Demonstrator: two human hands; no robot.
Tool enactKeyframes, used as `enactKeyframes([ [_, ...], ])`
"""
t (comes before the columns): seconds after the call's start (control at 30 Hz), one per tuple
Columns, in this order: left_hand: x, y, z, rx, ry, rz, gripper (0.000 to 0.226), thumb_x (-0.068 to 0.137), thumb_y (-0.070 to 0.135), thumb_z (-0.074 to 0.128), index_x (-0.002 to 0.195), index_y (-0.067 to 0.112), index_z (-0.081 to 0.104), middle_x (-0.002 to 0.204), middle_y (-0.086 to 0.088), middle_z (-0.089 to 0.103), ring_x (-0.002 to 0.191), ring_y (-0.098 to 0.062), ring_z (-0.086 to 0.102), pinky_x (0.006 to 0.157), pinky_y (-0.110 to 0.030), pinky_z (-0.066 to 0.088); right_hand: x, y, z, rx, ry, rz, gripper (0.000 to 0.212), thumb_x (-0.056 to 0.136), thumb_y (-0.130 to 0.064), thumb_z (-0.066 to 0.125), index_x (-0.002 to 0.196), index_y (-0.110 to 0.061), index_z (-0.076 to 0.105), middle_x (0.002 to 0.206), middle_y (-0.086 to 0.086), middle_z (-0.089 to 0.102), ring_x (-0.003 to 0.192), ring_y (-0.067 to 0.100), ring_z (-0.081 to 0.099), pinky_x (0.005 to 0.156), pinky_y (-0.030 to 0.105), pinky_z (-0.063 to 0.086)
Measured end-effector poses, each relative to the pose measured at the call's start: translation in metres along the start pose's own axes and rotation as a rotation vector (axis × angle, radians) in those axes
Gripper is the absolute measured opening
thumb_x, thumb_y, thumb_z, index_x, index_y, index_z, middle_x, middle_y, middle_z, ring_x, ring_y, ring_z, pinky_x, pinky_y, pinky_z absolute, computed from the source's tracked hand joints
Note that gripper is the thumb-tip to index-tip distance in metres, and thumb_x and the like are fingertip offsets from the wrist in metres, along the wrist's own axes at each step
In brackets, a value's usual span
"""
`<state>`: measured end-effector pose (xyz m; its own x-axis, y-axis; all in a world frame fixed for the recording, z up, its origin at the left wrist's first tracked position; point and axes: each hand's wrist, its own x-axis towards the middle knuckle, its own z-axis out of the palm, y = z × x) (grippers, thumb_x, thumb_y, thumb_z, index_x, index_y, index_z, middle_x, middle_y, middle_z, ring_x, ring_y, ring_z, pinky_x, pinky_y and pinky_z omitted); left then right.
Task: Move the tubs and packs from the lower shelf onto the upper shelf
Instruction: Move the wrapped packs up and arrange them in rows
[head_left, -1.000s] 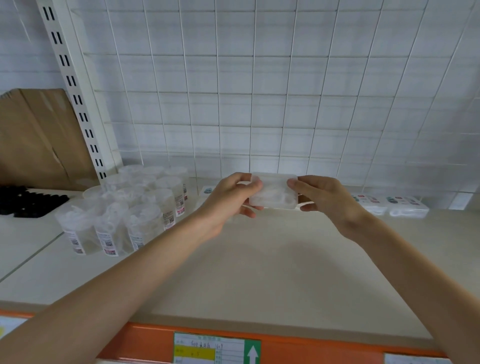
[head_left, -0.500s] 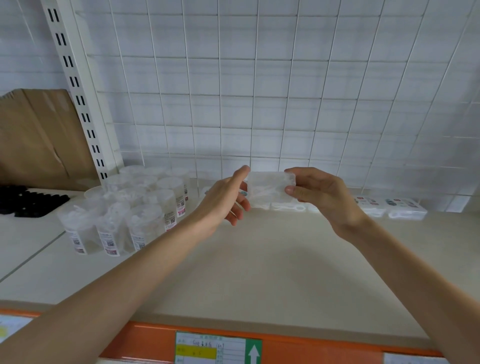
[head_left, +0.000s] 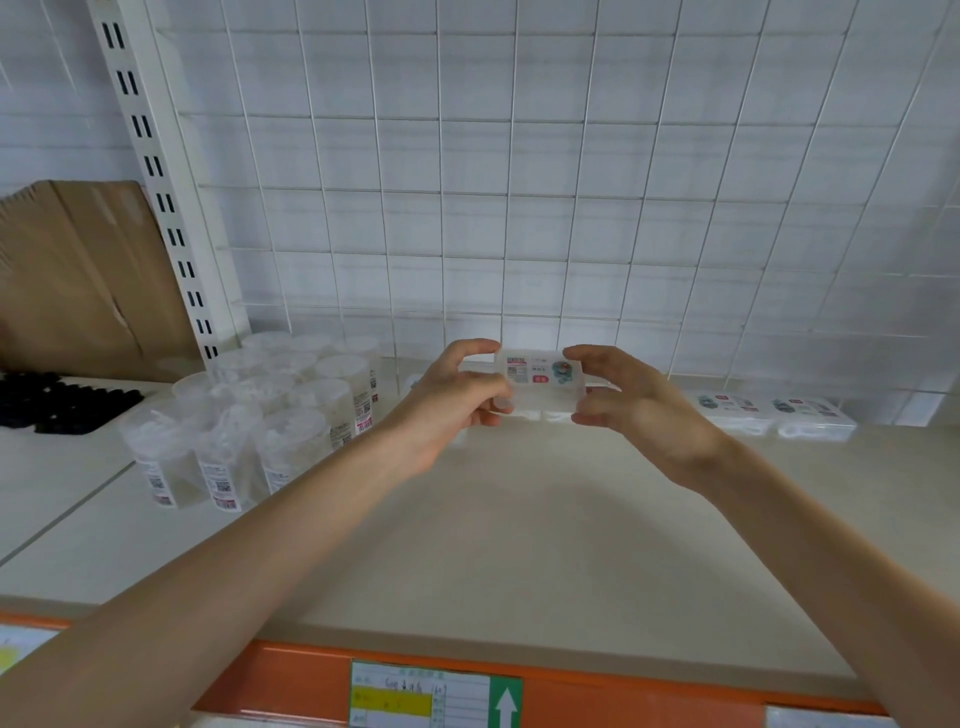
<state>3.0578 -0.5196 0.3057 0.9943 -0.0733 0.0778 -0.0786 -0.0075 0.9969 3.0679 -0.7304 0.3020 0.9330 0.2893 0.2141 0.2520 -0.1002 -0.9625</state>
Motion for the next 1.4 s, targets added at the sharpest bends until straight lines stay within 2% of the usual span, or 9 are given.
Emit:
enactKeyframes([
  [0.17, -0.004, 0.002, 0.003, 0.098, -0.061, 0.061, 0.044, 0.088, 0.004, 0.056, 0.120, 0.033, 0.062, 0.105, -0.014, 0.072, 0.078, -0.013, 0.061, 0.073, -0.028, 0.045, 0.001, -0.002, 0.001, 0.053, 0.048, 0.108, 0.030, 0.096, -0.023, 0.058, 0.125, -0.018, 0.059, 0.100, 0.005, 0.072, 0.082, 0.016, 0.064, 0.074, 0.031, 0.050],
  [0.33, -0.004, -0.001, 0.005, 0.163, -0.086, 0.090, 0.043, 0.086, 0.013, 0.057, 0.124, 0.032, 0.064, 0.105, -0.007, 0.074, 0.088, -0.013, 0.062, 0.075, -0.028, 0.046, 0.000, -0.001, 0.004, -0.036, -0.050, 0.134, 0.029, 0.092, -0.016, 0.062, 0.121, -0.019, 0.063, 0.102, 0.006, 0.075, 0.093, 0.020, 0.067, 0.087, 0.038, 0.052],
  [0.57, -0.001, -0.004, 0.005, 0.117, -0.052, 0.040, 0.032, 0.093, 0.025, 0.065, 0.122, 0.013, 0.059, 0.102, -0.003, 0.075, 0.087, -0.015, 0.070, 0.077, -0.030, 0.051, -0.002, -0.002, 0.005, 0.114, -0.088, 0.118, 0.036, 0.092, -0.003, 0.057, 0.127, -0.009, 0.055, 0.111, 0.010, 0.073, 0.101, 0.024, 0.070, 0.080, 0.032, 0.054],
  [0.77, -0.002, -0.003, 0.005, 0.164, -0.092, 0.036, 0.028, 0.091, 0.020, 0.069, 0.118, 0.013, 0.064, 0.104, -0.010, 0.074, 0.086, -0.013, 0.068, 0.076, -0.028, 0.056, -0.004, -0.006, 0.007, 0.069, -0.170, 0.052, 0.021, 0.093, 0.002, 0.054, 0.107, -0.011, 0.061, 0.103, 0.008, 0.074, 0.099, 0.022, 0.070, 0.084, 0.032, 0.057],
  [0.9, 0.000, -0.005, 0.001, 0.221, -0.063, 0.098, 0.019, 0.096, 0.018, 0.063, 0.112, 0.013, 0.070, 0.100, -0.008, 0.074, 0.081, -0.010, 0.066, 0.073, -0.027, 0.052, -0.001, 0.001, 0.005, -0.133, -0.046, 0.055, 0.050, 0.084, -0.018, 0.075, 0.128, -0.021, 0.051, 0.114, -0.002, 0.068, 0.108, 0.016, 0.065, 0.085, 0.027, 0.054],
  [1.03, 0.001, -0.005, -0.003, 0.283, -0.042, 0.111, 0.020, 0.098, 0.022, 0.059, 0.110, 0.018, 0.073, 0.098, -0.002, 0.075, 0.085, -0.010, 0.063, 0.071, -0.025, 0.048, -0.003, 0.003, 0.003, -0.529, 0.033, -0.221, 0.075, 0.065, -0.035, 0.089, 0.129, -0.035, 0.050, 0.124, -0.019, 0.052, 0.112, -0.005, 0.052, 0.089, 0.011, 0.044],
  [1.2, 0.001, -0.003, -0.005, 0.333, -0.039, 0.085, 0.023, 0.101, 0.023, 0.054, 0.111, 0.018, 0.073, 0.102, -0.003, 0.075, 0.099, -0.024, 0.067, 0.086, -0.038, 0.052, -0.001, 0.006, 0.004, -0.722, -0.043, -0.353, 0.065, 0.064, -0.038, 0.089, 0.120, -0.039, 0.056, 0.115, -0.022, 0.057, 0.110, -0.004, 0.051, 0.087, 0.009, 0.037],
  [1.33, 0.001, -0.001, -0.010, 0.567, 0.113, 0.254, 0.022, 0.100, 0.024, 0.053, 0.108, 0.021, 0.074, 0.099, 0.015, 0.071, 0.097, -0.004, 0.064, 0.078, -0.018, 0.049, -0.001, 0.011, 0.006, -0.786, 0.012, -0.293, 0.062, 0.064, -0.047, 0.086, 0.119, -0.042, 0.057, 0.105, -0.030, 0.056, 0.106, -0.008, 0.046, 0.087, 0.010, 0.035],
  [1.4, 0.002, -0.001, -0.017, 0.784, 0.163, 0.347, 0.025, 0.101, 0.023, 0.050, 0.112, 0.022, 0.072, 0.107, 0.014, 0.067, 0.102, -0.004, 0.060, 0.079, -0.017, 0.046, -0.001, 0.014, 0.005, -0.819, 0.000, -0.240, 0.060, 0.065, -0.049, 0.084, 0.119, -0.041, 0.058, 0.105, -0.028, 0.057, 0.104, -0.008, 0.047, 0.084, 0.008, 0.035],
])
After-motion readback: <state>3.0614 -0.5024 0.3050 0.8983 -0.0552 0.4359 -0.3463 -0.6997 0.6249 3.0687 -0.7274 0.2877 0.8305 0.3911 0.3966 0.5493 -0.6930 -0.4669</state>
